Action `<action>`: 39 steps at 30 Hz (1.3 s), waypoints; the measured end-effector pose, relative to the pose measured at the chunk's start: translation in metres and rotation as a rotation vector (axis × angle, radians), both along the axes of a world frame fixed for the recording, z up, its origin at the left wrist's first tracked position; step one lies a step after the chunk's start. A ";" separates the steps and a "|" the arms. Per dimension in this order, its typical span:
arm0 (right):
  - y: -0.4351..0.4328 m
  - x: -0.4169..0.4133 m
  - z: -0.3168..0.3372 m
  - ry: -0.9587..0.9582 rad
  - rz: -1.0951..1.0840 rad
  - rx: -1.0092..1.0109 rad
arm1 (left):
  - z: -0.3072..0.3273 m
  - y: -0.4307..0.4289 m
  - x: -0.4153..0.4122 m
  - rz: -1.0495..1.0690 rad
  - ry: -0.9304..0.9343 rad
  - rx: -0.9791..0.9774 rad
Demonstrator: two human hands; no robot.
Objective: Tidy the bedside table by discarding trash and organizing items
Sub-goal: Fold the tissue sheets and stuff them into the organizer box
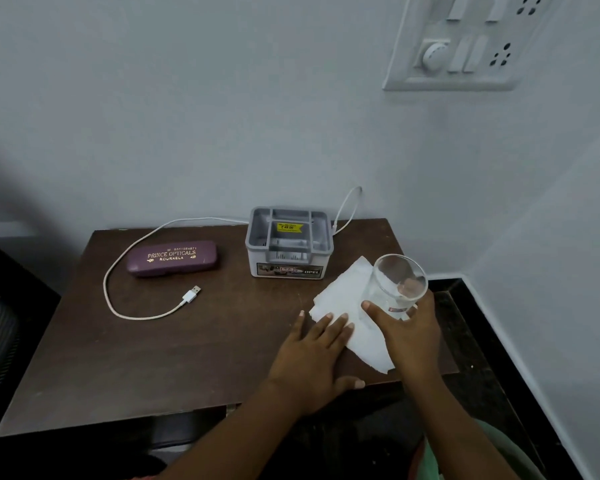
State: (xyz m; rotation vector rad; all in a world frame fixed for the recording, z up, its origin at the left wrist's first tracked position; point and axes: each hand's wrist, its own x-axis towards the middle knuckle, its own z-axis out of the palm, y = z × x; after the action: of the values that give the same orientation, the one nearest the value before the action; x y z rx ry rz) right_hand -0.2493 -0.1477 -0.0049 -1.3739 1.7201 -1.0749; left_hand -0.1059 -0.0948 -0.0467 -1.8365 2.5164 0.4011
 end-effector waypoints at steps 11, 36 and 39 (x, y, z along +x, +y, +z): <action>-0.008 0.000 0.011 -0.070 0.034 -0.030 | -0.007 0.052 0.094 -0.025 -0.063 -0.102; -0.011 0.009 -0.010 -0.028 0.047 -0.041 | 0.012 0.084 0.159 0.077 -0.130 -0.182; -0.008 0.009 -0.013 -0.071 0.068 -0.059 | 0.020 0.093 0.147 0.133 -0.045 -0.193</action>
State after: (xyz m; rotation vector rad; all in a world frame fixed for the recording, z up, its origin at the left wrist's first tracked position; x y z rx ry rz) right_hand -0.2399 -0.1562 -0.0183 -1.4035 1.5906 -1.1314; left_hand 0.0414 -0.0021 -0.0264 -2.0617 2.4898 0.1179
